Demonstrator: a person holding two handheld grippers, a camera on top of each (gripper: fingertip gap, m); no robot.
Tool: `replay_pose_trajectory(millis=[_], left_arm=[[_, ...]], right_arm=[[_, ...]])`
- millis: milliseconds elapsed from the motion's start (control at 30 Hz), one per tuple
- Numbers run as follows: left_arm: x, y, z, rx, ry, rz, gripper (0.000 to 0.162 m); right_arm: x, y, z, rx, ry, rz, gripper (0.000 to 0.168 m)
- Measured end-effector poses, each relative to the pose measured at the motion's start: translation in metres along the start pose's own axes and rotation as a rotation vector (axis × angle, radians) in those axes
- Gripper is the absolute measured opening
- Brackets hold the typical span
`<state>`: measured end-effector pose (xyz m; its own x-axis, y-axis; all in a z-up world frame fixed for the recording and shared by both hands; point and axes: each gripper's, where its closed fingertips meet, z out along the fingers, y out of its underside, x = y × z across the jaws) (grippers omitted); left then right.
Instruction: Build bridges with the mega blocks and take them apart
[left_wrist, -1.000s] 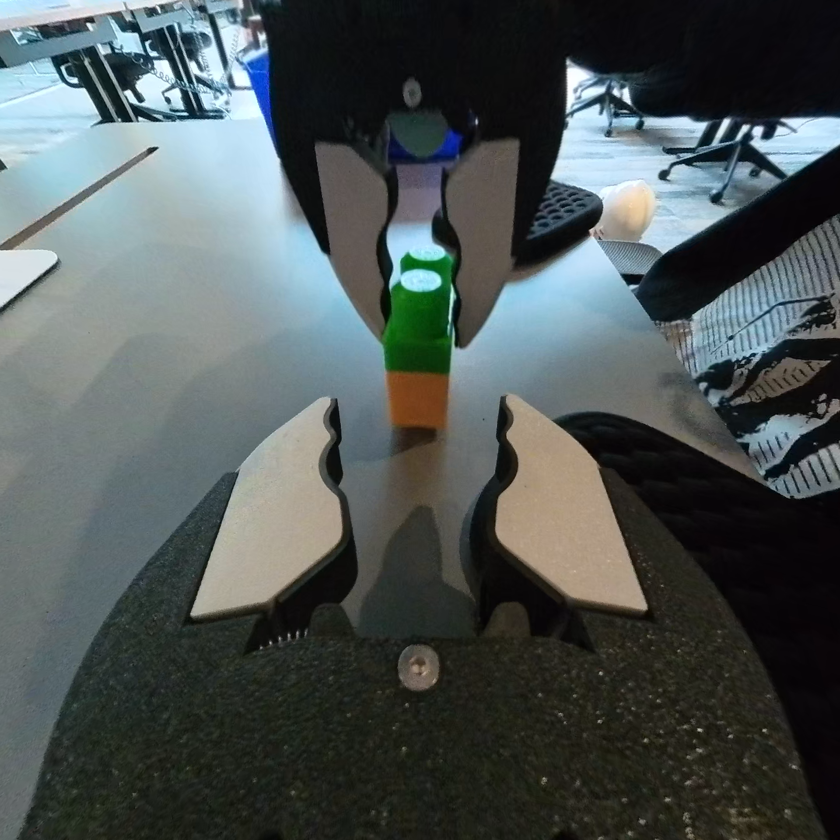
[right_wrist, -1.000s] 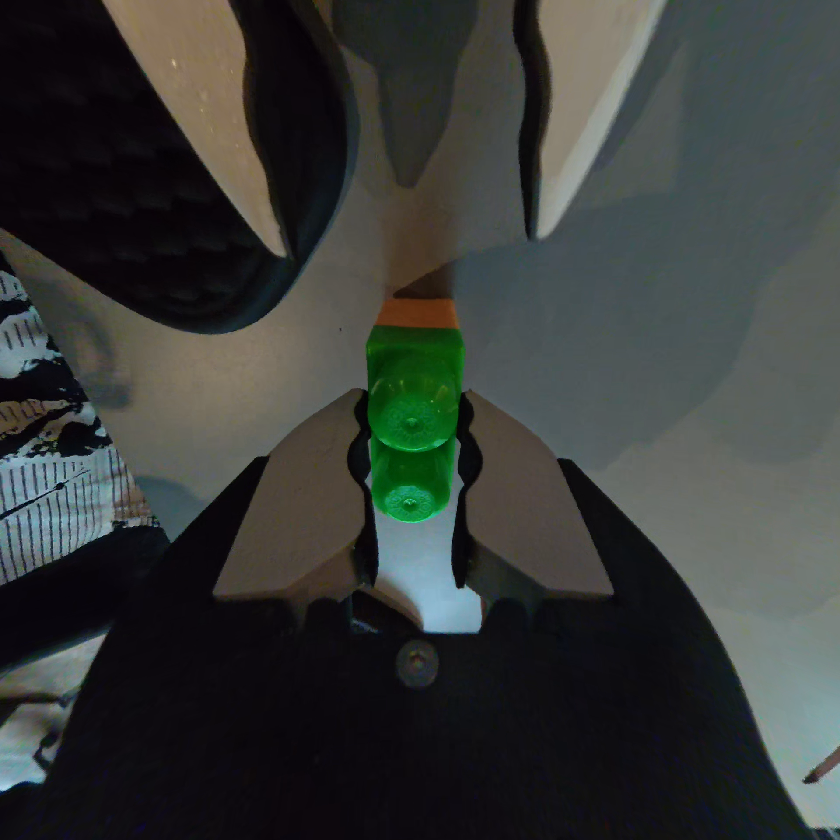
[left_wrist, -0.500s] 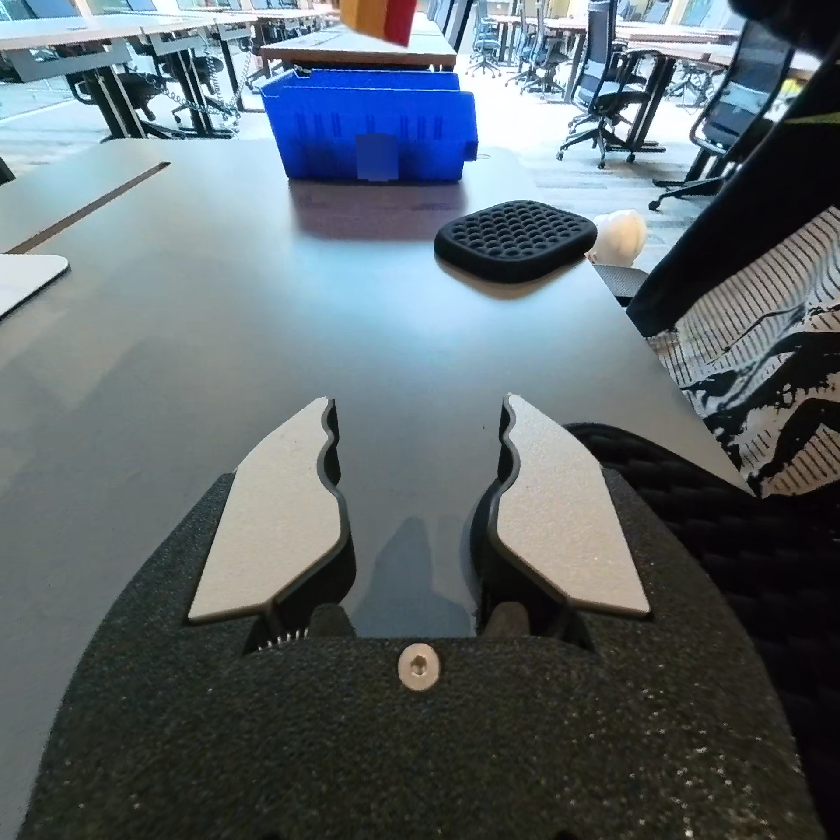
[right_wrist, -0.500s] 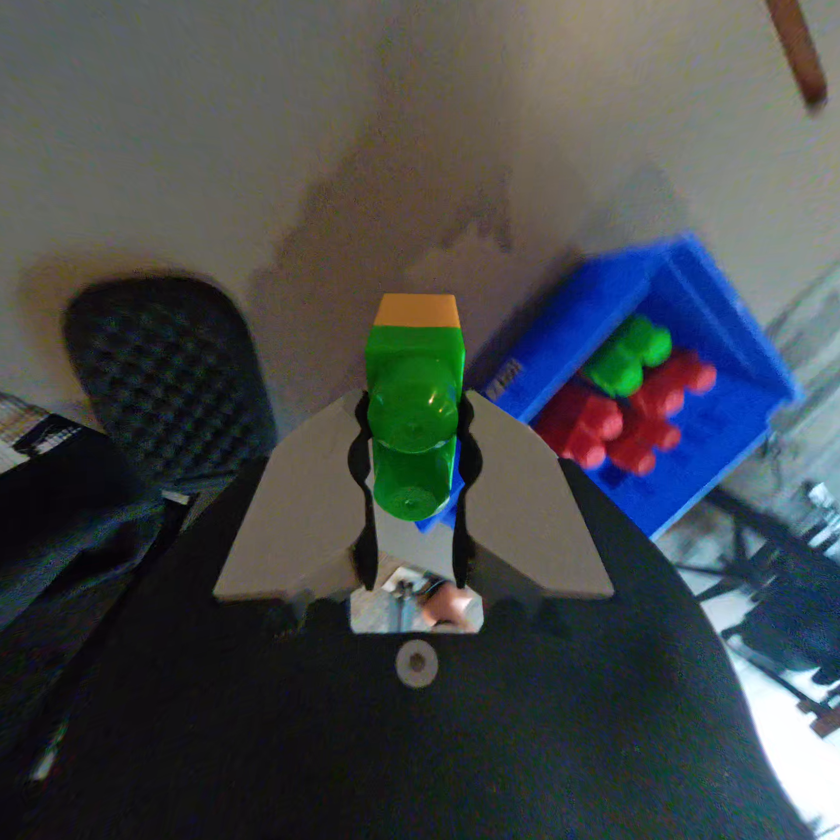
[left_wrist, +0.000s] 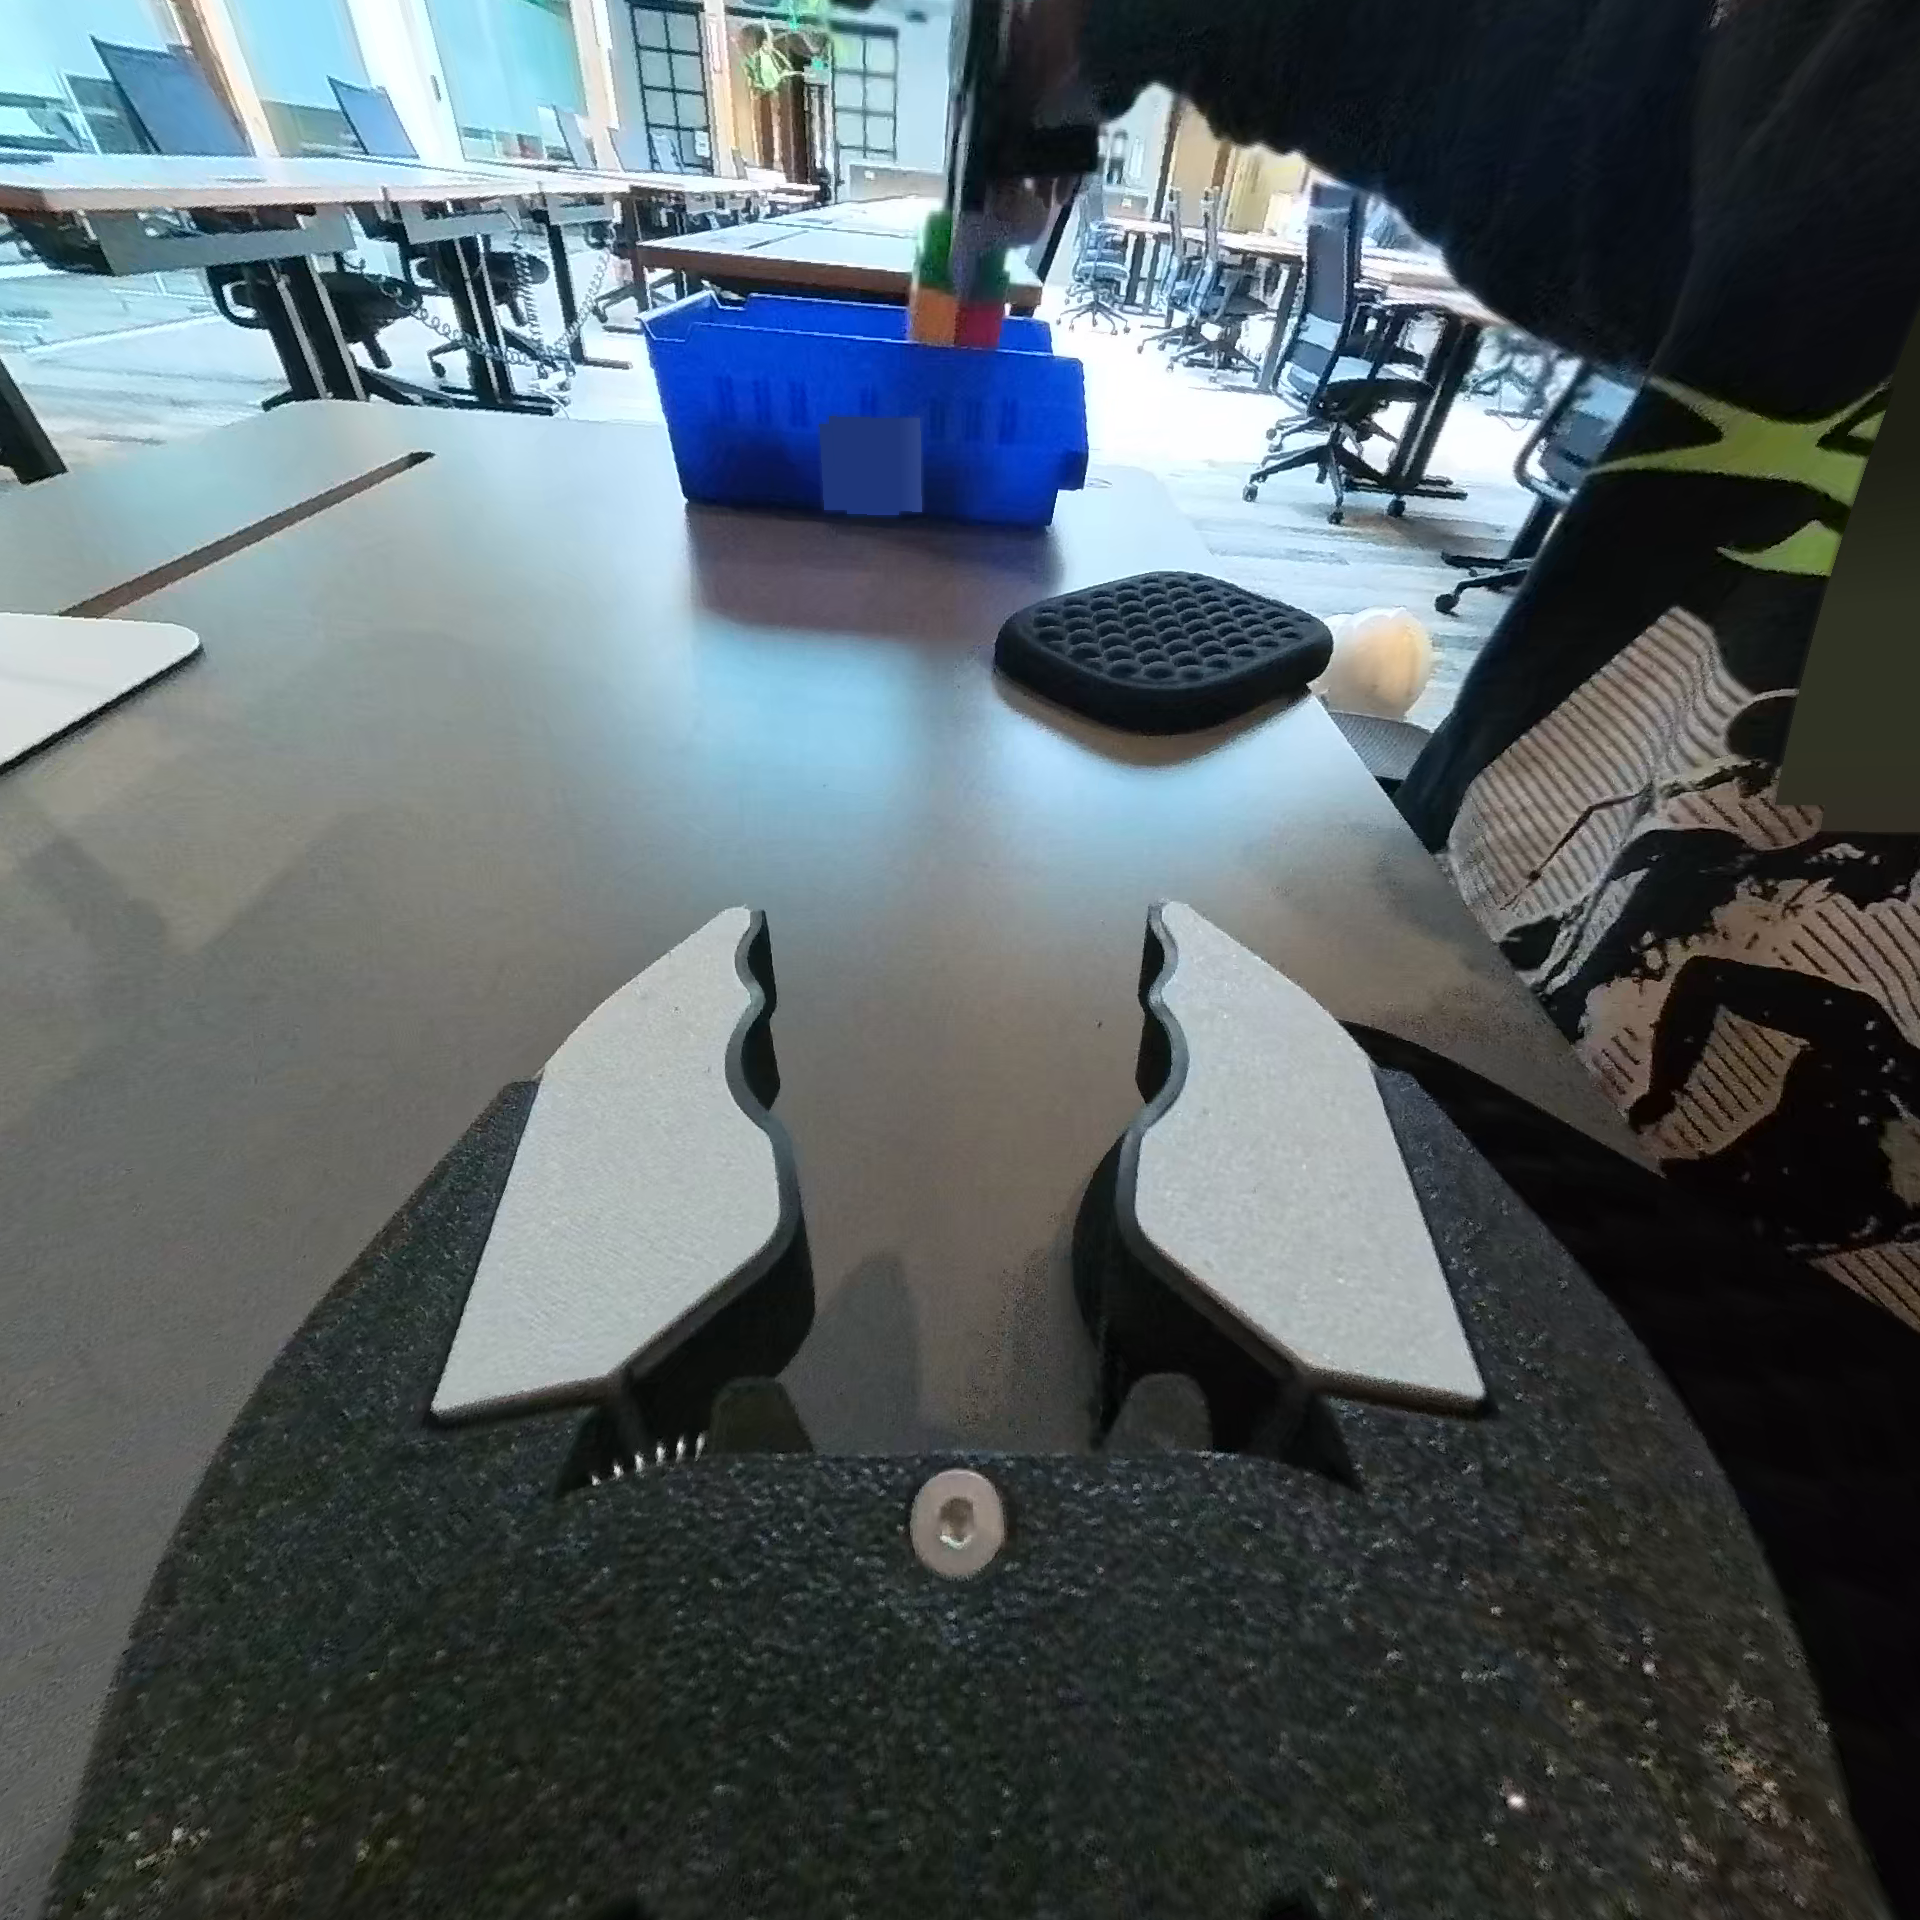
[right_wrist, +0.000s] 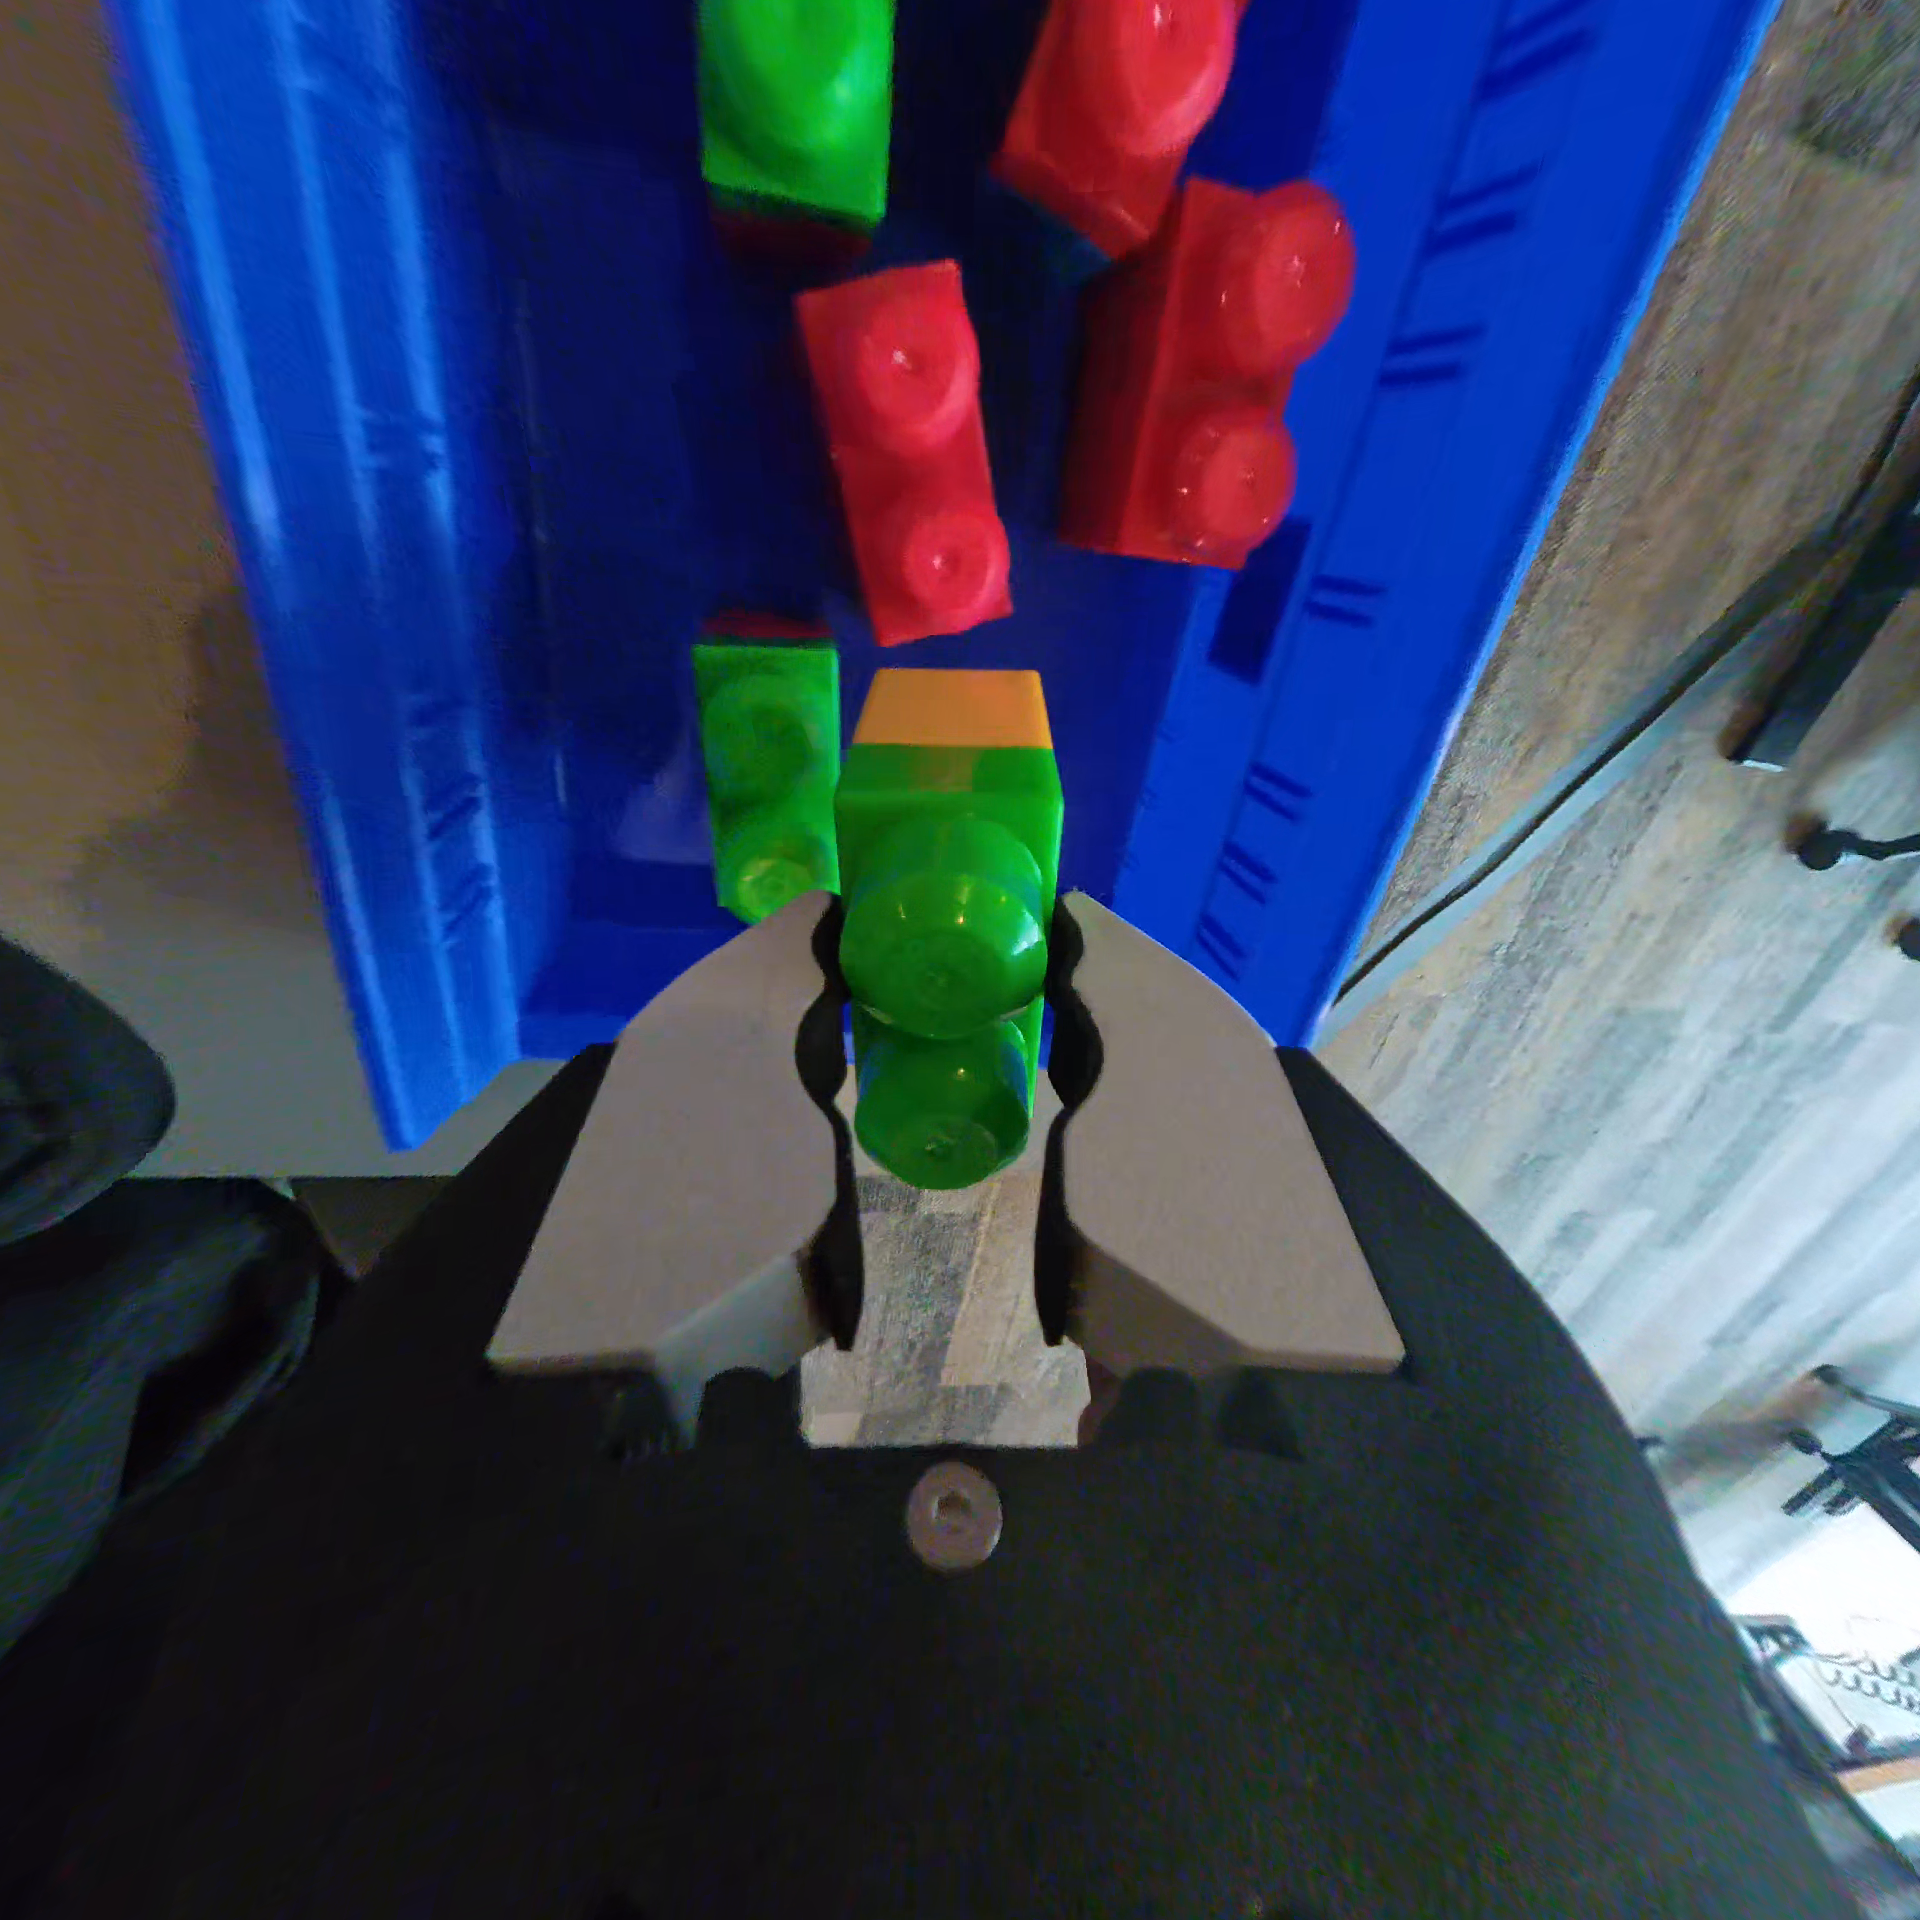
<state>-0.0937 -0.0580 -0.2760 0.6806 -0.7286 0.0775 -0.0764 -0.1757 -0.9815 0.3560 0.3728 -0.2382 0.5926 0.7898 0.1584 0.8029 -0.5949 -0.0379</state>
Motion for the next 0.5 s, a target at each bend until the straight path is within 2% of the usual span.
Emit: replay_pose_trajectory(millis=[267, 500], left_arm=[[0.001, 0.002, 0.001, -0.013, 0.01, -0.002, 0.068], [0.001, 0.002, 0.002, -0.019, 0.011, 0.001, 0.068]], right_arm=[[0.011, 0.005, 0.053, -0.051, -0.052, 0.033, 0.035], [0.011, 0.008, 0.074, -0.052, -0.089, 0.055, 0.035]])
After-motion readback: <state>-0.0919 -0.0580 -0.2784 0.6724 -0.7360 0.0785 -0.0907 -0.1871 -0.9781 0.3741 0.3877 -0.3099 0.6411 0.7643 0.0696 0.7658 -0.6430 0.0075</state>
